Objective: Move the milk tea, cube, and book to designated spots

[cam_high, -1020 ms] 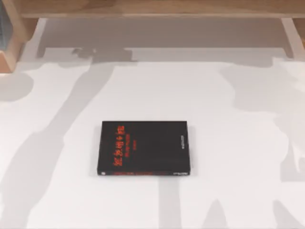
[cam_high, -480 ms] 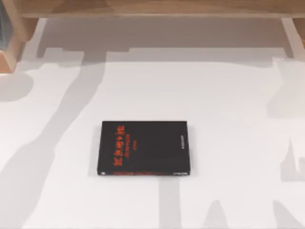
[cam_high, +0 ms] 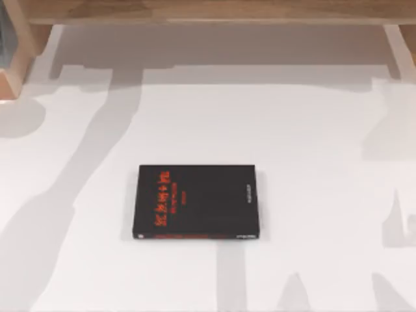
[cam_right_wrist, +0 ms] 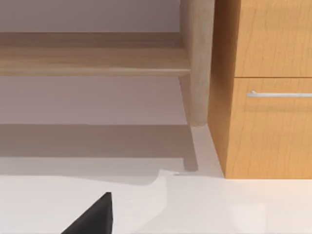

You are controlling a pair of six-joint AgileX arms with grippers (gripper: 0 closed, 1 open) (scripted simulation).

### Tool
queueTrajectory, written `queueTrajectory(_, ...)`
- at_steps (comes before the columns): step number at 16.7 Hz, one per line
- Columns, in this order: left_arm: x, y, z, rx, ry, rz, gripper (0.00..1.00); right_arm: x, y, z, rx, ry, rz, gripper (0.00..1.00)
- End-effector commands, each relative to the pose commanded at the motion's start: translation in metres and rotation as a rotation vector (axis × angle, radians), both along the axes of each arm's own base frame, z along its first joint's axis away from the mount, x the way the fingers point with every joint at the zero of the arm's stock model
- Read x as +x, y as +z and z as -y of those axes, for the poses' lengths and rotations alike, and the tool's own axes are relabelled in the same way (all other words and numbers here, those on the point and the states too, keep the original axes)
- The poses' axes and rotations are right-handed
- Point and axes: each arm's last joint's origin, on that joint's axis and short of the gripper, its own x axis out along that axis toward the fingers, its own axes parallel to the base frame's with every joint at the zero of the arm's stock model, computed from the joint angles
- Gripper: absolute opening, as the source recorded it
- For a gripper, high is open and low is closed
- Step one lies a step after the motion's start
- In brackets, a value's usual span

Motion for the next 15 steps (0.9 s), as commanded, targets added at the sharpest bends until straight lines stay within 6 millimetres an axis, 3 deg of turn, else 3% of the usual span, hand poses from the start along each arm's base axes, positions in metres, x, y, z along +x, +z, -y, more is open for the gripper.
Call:
queueTrajectory(3, 0.013, 0.003, 0.001, 0.001, 0.001, 0.005, 0.0, 0.0, 0.0, 0.0, 0.0, 0.0, 0.0, 1.0)
queueTrajectory(9, 0.063, 0.013, 0.002, -0.009, 0.004, 0.026, 0.0, 0.0, 0.0, 0.0, 0.0, 0.0, 0.0, 1.0)
queueTrajectory(15, 0.099, 0.001, -0.001, -0.004, 0.006, 0.004, 0.0, 0.0, 0.0, 0.0, 0.0, 0.0, 0.0, 1.0)
